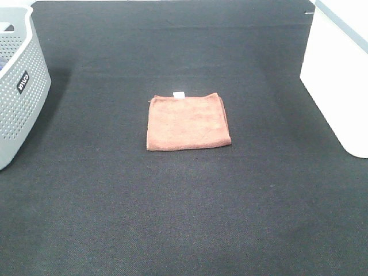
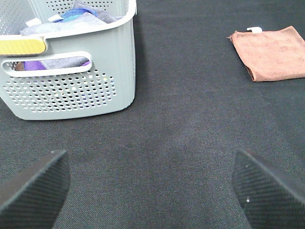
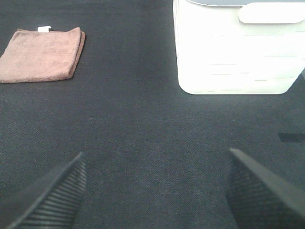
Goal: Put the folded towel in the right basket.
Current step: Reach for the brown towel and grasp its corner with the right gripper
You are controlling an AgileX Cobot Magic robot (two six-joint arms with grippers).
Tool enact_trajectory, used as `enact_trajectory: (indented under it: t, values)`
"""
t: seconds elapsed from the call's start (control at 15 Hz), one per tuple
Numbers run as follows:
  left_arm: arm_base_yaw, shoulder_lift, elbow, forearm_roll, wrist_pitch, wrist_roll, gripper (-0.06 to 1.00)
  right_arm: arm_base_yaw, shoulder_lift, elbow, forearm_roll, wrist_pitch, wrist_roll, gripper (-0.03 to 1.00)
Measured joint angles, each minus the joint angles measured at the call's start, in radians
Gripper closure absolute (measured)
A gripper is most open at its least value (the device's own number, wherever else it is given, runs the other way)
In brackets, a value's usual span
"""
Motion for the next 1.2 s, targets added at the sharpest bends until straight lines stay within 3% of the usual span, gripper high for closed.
enact_trajectory:
  t: [1.2]
  values:
    - [0.000,0.000,0.000,0.000,0.000,0.000,0.07,0.000,0.000,0.000,0.000,0.000,0.000,0.22]
